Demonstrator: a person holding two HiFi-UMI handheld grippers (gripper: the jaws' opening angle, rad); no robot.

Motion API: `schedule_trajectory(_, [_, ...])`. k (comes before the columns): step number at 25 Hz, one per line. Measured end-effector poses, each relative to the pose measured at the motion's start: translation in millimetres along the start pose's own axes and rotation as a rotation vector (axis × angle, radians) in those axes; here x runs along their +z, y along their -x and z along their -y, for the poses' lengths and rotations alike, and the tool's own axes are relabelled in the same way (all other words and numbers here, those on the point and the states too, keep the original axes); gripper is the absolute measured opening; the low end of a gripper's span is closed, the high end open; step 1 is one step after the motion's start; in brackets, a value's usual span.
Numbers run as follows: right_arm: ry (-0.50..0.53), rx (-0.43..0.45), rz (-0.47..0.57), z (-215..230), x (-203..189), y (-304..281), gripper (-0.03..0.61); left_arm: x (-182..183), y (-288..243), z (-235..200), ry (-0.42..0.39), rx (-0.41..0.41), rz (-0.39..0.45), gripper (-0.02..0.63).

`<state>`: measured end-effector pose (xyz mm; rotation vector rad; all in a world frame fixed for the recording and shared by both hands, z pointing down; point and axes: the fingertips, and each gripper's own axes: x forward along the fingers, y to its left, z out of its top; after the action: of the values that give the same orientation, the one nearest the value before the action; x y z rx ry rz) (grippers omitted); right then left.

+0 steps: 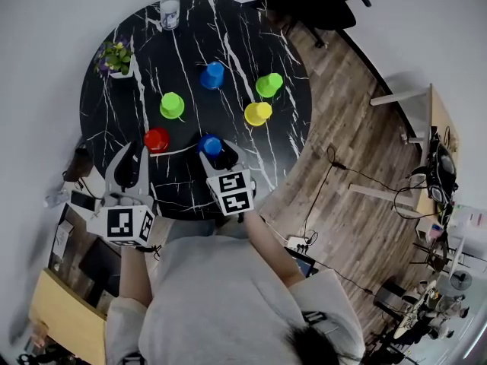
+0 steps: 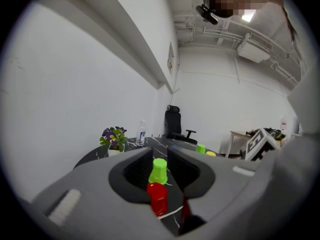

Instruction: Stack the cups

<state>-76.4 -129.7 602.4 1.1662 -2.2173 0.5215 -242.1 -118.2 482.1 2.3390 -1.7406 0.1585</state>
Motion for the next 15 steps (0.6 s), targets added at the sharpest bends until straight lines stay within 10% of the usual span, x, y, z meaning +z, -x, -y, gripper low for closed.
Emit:
schedule_trajectory(7, [-0.049, 0.000, 0.066, 2, 19, 24, 0.218, -76, -35, -8, -0.059, -0.010, -0.175, 0.268])
schedule_trajectory(15, [-0.090, -0.047, 0.136, 12, 29, 51, 0.218, -120, -50, -18, -0.084, 0.043, -0.273, 0.273])
